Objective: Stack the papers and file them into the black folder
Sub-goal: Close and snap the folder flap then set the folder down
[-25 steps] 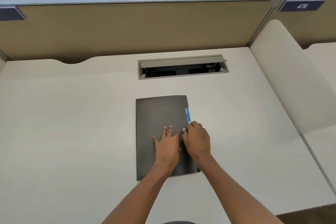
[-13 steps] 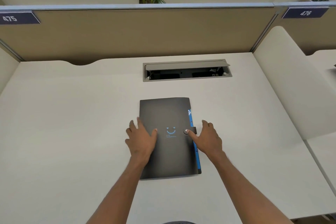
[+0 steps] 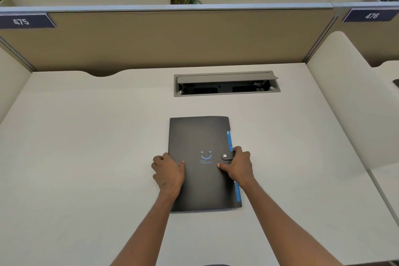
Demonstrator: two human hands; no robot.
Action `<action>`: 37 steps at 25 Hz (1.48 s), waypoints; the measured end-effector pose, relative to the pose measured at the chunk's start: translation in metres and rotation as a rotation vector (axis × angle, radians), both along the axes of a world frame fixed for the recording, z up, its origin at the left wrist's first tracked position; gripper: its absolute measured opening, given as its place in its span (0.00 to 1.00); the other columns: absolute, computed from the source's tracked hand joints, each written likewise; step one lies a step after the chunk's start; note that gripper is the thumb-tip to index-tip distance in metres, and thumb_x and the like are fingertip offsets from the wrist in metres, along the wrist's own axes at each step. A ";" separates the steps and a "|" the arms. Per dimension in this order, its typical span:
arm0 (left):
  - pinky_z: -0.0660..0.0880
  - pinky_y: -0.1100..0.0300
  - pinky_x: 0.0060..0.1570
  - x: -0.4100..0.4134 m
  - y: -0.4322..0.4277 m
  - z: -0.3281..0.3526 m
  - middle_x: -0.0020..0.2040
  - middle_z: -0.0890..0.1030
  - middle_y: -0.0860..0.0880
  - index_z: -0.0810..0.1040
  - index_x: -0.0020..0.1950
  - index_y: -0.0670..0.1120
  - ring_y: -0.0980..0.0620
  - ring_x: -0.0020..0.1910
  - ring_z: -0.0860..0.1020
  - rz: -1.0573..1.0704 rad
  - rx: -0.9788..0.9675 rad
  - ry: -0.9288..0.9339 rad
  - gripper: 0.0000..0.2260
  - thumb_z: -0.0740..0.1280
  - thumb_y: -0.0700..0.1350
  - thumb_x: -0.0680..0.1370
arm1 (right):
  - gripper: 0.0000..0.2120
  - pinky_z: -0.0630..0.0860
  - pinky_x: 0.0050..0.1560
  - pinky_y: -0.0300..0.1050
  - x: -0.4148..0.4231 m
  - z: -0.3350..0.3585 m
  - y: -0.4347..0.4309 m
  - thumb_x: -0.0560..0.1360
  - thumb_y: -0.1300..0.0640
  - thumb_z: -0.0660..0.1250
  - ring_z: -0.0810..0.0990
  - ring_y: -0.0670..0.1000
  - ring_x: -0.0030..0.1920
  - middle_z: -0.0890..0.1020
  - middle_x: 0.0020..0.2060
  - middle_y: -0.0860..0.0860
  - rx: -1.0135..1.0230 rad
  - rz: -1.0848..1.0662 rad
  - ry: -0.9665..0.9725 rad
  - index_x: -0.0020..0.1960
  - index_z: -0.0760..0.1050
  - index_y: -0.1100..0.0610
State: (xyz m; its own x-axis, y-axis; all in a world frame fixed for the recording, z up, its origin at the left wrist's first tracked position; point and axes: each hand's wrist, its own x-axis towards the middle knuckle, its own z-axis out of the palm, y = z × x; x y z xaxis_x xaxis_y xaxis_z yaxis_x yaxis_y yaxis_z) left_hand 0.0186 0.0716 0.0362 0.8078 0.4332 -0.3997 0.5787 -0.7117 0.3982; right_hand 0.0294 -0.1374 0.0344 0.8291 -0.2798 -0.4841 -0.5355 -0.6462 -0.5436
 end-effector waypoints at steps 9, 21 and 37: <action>0.79 0.45 0.59 0.005 0.045 0.009 0.62 0.82 0.39 0.76 0.67 0.40 0.37 0.60 0.81 0.175 -0.190 -0.191 0.22 0.77 0.43 0.76 | 0.33 0.76 0.54 0.51 0.011 0.021 0.040 0.68 0.51 0.79 0.78 0.59 0.60 0.78 0.60 0.54 -0.074 0.067 -0.118 0.68 0.68 0.56; 0.77 0.47 0.53 0.101 0.187 0.033 0.58 0.84 0.40 0.78 0.62 0.39 0.36 0.57 0.82 0.285 -0.119 -0.266 0.19 0.78 0.42 0.74 | 0.32 0.72 0.49 0.48 0.125 0.035 0.185 0.69 0.51 0.78 0.78 0.59 0.61 0.77 0.60 0.55 -0.024 0.182 -0.180 0.68 0.68 0.55; 0.77 0.48 0.52 0.261 0.272 0.004 0.58 0.84 0.37 0.79 0.59 0.38 0.35 0.56 0.81 0.129 -0.085 -0.177 0.18 0.78 0.43 0.74 | 0.35 0.77 0.60 0.55 0.267 0.009 0.261 0.70 0.49 0.79 0.77 0.61 0.65 0.76 0.65 0.58 -0.062 0.150 -0.119 0.70 0.67 0.58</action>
State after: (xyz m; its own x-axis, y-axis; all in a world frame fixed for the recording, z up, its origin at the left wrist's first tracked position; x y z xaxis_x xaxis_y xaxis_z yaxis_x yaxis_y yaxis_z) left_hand 0.2793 0.3437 0.0401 0.8088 0.5078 -0.2966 0.5784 -0.5959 0.5570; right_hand 0.2966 0.1237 0.0429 0.9141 -0.1750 -0.3657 -0.3650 -0.7479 -0.5544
